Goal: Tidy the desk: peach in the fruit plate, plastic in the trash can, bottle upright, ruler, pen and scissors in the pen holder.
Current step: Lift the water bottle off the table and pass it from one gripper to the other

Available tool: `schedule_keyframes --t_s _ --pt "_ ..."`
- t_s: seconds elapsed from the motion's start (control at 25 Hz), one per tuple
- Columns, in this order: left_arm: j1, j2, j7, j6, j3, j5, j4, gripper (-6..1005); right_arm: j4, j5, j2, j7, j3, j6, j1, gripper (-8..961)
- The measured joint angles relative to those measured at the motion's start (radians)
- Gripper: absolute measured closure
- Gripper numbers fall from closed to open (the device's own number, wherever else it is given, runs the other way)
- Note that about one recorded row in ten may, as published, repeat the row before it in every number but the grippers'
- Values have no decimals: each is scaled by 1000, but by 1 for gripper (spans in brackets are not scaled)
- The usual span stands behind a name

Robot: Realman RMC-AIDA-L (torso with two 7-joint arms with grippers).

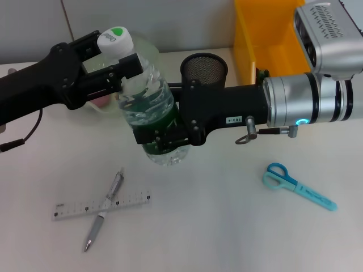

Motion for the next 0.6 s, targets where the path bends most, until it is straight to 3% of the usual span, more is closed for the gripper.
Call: schedule_keyframes --t_s 0.6 --pt "0 4 -1 1 0 -5 0 244 0 6 0 -1 -1 8 0 187"
